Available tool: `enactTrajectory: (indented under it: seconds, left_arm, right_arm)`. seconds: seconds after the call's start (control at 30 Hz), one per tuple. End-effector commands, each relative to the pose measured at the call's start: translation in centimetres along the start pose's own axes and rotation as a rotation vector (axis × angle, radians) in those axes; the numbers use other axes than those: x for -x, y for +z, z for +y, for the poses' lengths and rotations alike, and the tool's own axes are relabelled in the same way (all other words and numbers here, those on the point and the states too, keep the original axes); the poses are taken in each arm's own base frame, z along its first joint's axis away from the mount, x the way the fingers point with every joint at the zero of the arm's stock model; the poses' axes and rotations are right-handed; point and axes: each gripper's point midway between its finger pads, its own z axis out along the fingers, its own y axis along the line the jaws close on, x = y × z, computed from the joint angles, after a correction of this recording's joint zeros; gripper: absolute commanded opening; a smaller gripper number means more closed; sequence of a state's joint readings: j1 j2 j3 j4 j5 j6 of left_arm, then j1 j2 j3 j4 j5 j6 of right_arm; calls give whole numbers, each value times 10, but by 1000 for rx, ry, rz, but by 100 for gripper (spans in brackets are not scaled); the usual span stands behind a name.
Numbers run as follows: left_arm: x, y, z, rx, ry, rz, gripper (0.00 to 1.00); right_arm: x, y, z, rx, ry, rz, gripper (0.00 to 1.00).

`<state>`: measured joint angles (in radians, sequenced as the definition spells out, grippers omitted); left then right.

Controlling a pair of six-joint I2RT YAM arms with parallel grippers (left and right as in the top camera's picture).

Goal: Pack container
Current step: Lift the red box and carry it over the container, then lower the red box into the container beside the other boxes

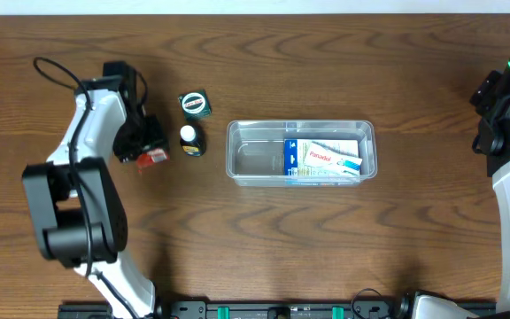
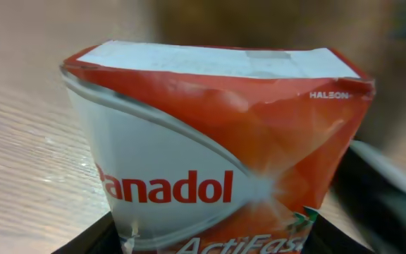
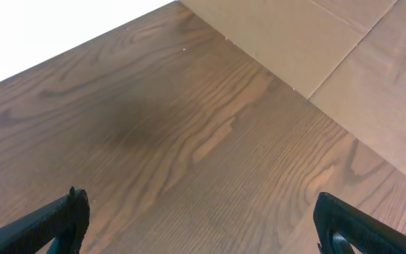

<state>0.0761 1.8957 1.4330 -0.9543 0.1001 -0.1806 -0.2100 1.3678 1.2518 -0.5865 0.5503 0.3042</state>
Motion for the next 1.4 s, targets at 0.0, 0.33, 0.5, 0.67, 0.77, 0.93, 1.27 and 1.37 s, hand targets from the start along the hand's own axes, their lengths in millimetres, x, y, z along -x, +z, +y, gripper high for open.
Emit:
enactTrajectory:
  seconds: [0.0, 0.33, 0.5, 0.67, 0.77, 0.93, 1.27, 1.37]
  left_arm:
    - [9, -70, -39, -81, 183, -191, 60]
    - [-86, -197, -158, -293, 654, -504, 60]
    - [-115, -189, -184, -291, 549, -470, 60]
    - [-119, -149, -205, -235, 367, -395, 60]
    - [-118, -119, -229, -226, 350, -358, 61]
    - [-122, -72, -247, -173, 337, -286, 61]
    - [-123, -40, -242, -96, 317, -235, 60]
    - [-125, -38, -239, -86, 296, -222, 60]
  right_arm:
    - [0, 2, -4, -20, 14, 1, 99]
    - [0, 2, -4, -20, 14, 1, 99]
    - [0, 2, -4, -20, 14, 1, 99]
    - [0, 2, -4, -20, 14, 1, 99]
    - [0, 2, -4, -20, 14, 0, 99]
    - [0, 2, -4, -20, 14, 1, 99]
    - [0, 2, -4, -20, 14, 0, 99]
    - [0, 2, -4, -20, 14, 1, 99]
